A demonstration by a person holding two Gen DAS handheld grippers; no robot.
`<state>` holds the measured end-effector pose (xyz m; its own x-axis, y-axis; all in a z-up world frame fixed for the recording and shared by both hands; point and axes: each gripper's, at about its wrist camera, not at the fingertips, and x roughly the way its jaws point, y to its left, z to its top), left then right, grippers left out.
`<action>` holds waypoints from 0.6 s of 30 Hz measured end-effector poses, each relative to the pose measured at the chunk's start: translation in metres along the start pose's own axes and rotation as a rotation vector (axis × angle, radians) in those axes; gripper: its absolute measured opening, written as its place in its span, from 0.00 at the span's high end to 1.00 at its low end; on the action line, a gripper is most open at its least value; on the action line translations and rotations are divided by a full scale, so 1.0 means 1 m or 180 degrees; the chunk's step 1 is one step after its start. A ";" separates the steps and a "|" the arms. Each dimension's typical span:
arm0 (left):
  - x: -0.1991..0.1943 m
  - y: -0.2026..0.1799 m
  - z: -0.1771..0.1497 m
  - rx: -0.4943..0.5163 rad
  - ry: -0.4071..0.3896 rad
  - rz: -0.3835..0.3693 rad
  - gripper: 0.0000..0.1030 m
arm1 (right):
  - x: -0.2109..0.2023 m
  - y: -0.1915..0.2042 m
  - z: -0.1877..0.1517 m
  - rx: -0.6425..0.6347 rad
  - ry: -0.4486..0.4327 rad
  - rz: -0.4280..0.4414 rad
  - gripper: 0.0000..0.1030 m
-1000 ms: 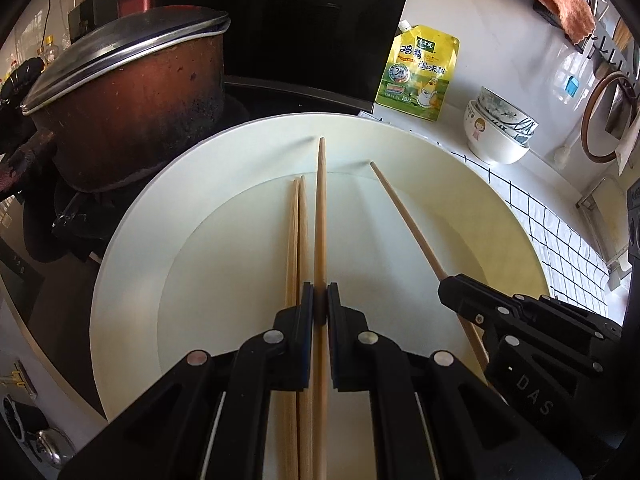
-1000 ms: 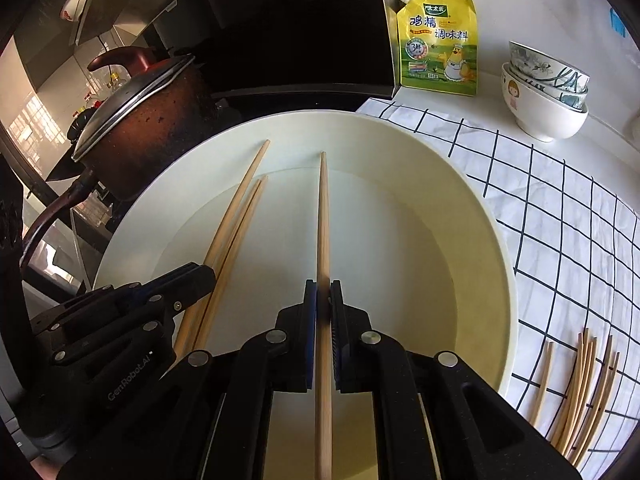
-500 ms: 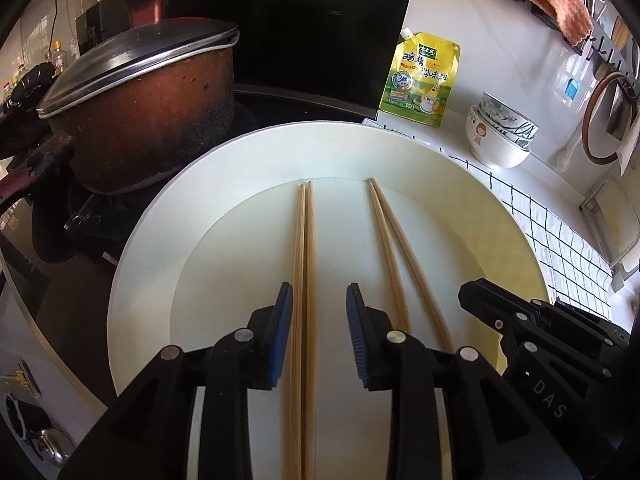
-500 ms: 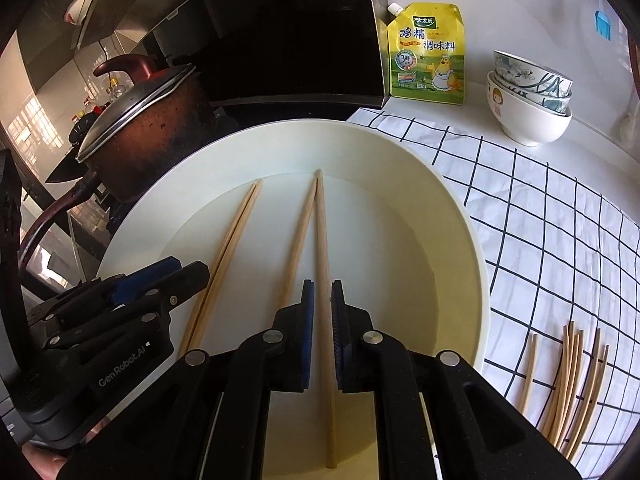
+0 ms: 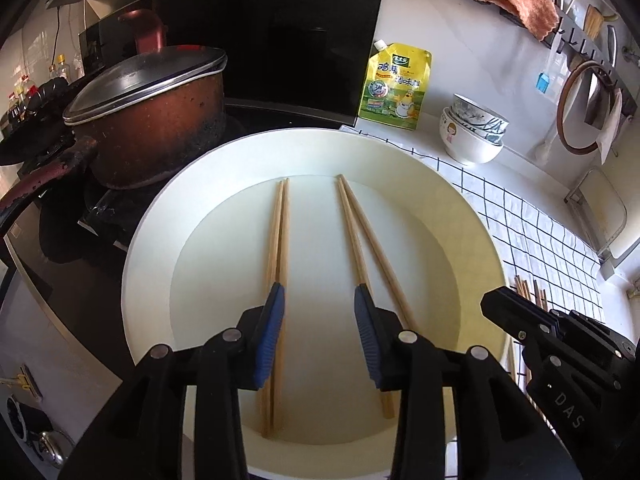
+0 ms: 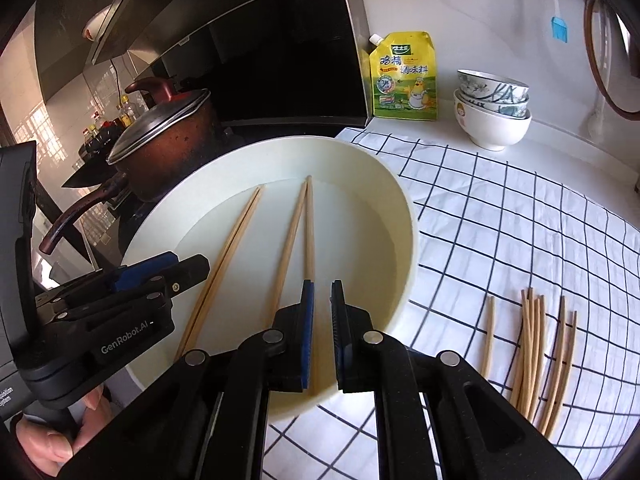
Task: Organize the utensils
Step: 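Open both grippers to release the chopsticks into the basin, then move both open grippers back over the chopstick bundle on the cloth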
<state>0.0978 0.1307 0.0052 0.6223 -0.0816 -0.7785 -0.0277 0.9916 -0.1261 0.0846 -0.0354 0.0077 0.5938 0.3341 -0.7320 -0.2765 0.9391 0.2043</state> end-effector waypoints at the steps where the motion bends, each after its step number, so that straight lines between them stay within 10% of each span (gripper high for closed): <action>1: -0.003 -0.006 -0.003 0.0029 -0.0008 -0.0018 0.63 | -0.008 -0.004 -0.004 0.0020 -0.0035 -0.0022 0.90; 18: -0.032 -0.120 -0.061 0.0470 -0.0039 -0.0439 0.51 | -0.088 -0.121 -0.105 0.0548 -0.0145 -0.0676 0.75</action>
<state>0.0331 0.0087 0.0078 0.6217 -0.2175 -0.7525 0.1730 0.9751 -0.1389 -0.0135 -0.1864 -0.0210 0.6591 0.1277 -0.7411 -0.0119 0.9871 0.1595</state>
